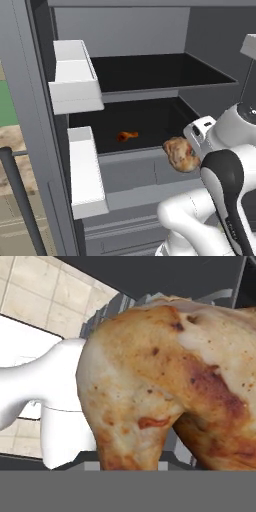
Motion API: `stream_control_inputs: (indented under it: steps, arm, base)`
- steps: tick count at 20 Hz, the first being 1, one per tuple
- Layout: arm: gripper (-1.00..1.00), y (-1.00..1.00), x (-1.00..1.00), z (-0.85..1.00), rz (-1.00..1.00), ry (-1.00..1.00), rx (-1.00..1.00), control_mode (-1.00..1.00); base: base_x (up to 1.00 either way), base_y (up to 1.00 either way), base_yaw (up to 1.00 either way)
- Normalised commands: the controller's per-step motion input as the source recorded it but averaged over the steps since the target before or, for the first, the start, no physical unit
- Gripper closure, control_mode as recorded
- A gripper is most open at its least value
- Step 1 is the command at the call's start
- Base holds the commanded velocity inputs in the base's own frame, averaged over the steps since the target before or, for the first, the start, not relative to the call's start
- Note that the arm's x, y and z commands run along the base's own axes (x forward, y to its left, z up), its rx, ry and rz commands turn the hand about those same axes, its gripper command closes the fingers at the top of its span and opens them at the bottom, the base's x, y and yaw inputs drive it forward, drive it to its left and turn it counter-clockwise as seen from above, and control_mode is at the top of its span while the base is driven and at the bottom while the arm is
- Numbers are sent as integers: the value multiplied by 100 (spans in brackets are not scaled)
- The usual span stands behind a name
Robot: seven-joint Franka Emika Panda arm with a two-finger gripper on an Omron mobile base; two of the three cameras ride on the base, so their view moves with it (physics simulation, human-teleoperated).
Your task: Place the chicken drumstick on the counter behind the older chicken drumstick on the same shelf of the fridge to maintain FIFO order. Close the fridge door when finished.
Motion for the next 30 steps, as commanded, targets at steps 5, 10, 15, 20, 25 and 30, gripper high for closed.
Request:
stream_control_inputs:
  steps: [5, 10, 15, 20, 25, 30]
  arm:
    - [100, 0, 94, -30, -1, -16, -2, -100]
    - [100, 2, 76, -25, 0, -34, -3, -100]
    - [100, 0, 66, -11, -1, -30, 0, -100]
    - [100, 3, 69, -18, 0, -13, 0, -100]
    - [100, 2, 41, -3, -1, -3, 0, -100]
    - [100, 0, 45, 2, -1, 1, 0, -100]
  base:
    - [0, 0, 0]
    - [0, 0, 0]
    - [0, 0, 0]
    - [0, 0, 0]
    - [0, 0, 0]
    - [0, 0, 0]
